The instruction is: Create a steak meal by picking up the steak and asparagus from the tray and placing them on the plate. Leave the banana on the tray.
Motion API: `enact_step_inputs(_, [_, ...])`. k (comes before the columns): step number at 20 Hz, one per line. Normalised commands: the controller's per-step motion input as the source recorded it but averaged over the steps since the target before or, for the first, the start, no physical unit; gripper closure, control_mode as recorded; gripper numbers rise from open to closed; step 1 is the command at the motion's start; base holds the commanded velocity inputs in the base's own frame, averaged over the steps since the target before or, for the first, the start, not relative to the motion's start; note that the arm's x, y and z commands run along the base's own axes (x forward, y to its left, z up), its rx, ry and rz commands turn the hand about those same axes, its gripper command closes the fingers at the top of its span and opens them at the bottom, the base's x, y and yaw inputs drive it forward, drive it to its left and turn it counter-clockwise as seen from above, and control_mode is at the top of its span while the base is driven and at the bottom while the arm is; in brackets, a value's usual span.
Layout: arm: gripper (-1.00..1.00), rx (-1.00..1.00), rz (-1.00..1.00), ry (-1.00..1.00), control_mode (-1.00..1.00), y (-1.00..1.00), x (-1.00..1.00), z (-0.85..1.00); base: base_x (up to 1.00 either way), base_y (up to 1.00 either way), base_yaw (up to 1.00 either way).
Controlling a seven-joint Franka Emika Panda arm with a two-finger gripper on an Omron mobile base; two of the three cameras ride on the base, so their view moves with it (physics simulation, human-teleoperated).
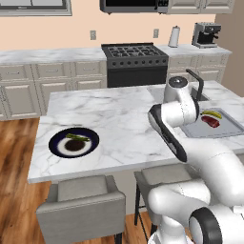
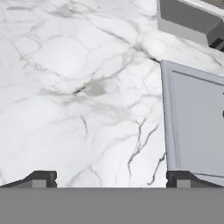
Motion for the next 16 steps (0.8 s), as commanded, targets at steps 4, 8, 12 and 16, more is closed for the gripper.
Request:
enact_step_inputs(4, [-1.00,0.04,-0.26,0.00,-1.00,-1.00,0.19,-0.01,0.00,0.00,0.00])
enact_step_inputs(8, [-1.00,0.00,-0.15,0.00,-1.00,-1.00,0.27,-0.01,0.00,0.00,0.00])
enact_step_inputs(12, [-1.00,0.00,-0.12,0.00,-1.00,-1.00,0.19,0.00,0.00,0.00,0.00])
enact_step_inputs(16, [-1.00,0.01,-0.04,0.00,-1.00,-1.00,0.18,0.00,0.00,0.00,0.00])
